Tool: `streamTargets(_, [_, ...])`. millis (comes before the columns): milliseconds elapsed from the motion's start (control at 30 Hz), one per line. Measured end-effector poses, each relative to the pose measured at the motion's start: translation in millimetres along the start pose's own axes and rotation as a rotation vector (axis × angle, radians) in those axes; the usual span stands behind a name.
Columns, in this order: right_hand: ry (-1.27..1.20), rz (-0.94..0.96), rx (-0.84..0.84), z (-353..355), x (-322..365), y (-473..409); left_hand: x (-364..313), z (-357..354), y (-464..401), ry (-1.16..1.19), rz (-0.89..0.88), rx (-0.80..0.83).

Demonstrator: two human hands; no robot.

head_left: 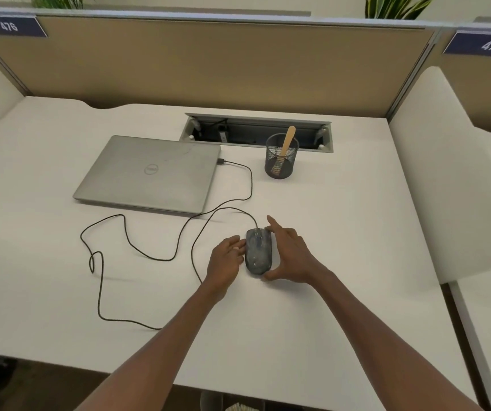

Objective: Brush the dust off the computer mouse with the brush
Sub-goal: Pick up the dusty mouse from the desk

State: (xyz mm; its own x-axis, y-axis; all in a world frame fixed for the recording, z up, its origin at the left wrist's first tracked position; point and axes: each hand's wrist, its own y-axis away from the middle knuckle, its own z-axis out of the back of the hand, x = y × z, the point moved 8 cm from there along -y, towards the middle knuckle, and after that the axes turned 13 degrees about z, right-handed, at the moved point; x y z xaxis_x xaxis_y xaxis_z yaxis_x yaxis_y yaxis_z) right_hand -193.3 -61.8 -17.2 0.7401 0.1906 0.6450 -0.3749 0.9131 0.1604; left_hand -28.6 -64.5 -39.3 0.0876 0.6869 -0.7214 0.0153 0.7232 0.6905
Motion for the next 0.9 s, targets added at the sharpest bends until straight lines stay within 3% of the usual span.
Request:
streamTargets(467, [-0.022, 0.12, -0.144, 48.8, 40.8, -2.5, -29.5, -4.5, 16.1, 0.509, 0.006, 0.154])
streamTargets(600, [-0.05, 0.149, -0.156, 64.6, 49.6, -2.7, -48.8, -1.4, 33.7, 0.356, -0.17, 0.324])
streamTargets(700, [-0.064, 0.18, -0.129, 75.1, 56.3, -3.6, -58.7, 6.4, 45.1, 0.088, -0.233, 0.39])
streamTargets(800, [-0.064, 0.201, -0.103, 81.1, 62.7, -5.9, -67.3, 7.5, 52.8, -0.206, -0.262, 0.405])
streamTargets(900, [-0.078, 0.211, -0.082, 81.4, 66.3, -8.0, -78.6, 5.2, 57.8, -0.357, -0.321, 0.386])
